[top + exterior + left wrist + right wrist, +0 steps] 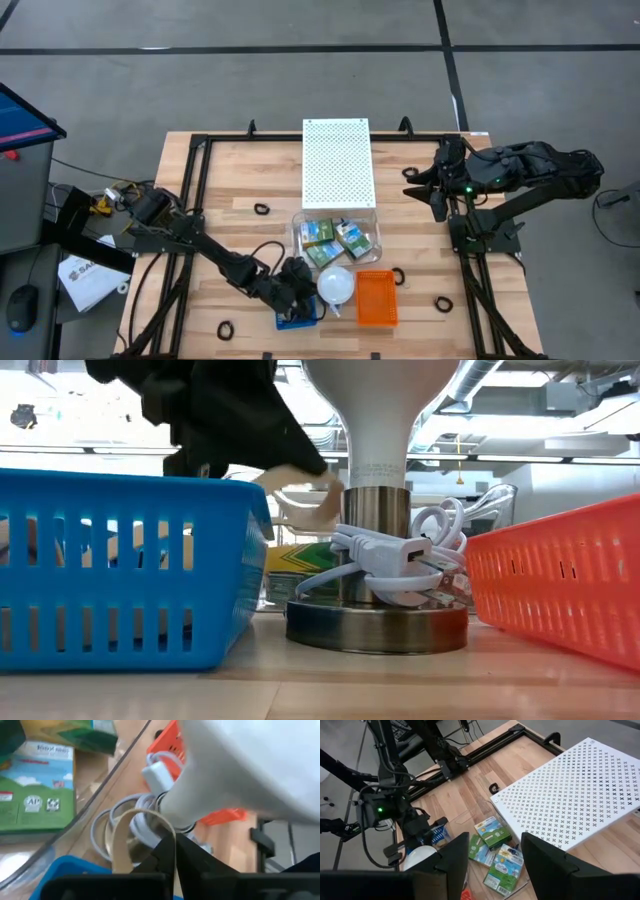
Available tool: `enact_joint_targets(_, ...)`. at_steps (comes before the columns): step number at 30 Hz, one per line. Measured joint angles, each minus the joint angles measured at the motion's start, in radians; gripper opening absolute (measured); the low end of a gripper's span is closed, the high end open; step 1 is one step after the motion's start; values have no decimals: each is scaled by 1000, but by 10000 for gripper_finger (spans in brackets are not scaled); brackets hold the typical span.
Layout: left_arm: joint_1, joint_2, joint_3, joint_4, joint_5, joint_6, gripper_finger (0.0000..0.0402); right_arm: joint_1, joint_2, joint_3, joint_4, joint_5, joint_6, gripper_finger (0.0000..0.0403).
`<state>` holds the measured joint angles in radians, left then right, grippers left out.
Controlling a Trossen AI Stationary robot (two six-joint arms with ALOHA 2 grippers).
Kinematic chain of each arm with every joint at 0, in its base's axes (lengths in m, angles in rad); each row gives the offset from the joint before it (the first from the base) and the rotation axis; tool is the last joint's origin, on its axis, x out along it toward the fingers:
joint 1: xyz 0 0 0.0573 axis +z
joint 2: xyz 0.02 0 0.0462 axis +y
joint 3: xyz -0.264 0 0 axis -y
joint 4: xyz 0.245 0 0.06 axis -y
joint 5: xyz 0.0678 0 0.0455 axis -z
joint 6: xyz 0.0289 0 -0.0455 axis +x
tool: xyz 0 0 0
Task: Pick & Place Office Desk Supplies
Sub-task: Put the brown rubberband into the blue bin
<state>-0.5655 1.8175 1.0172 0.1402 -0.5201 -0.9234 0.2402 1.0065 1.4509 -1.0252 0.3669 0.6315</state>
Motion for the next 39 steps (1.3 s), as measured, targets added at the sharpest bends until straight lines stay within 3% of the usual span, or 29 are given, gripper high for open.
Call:
enact_joint_targets(10,-53,-122,0,-178,24,-84,1,2,0,0,0,0,-19,177)
enact_joint_targets(21,-113,-121,0,-349,62,-328,0,2,0,0,0,26,-25,177)
enact_joint_targets(24,-100,-103,1,-365,103,-421,0,2,0,0,0,28,-27,177)
enact_joint_targets(29,-81,-95,0,-383,68,-595,0,2,0,0,0,34,-30,177)
enact_joint_targets(39,-28,-96,1,-435,129,-626,0,2,0,0,-11,58,-30,177)
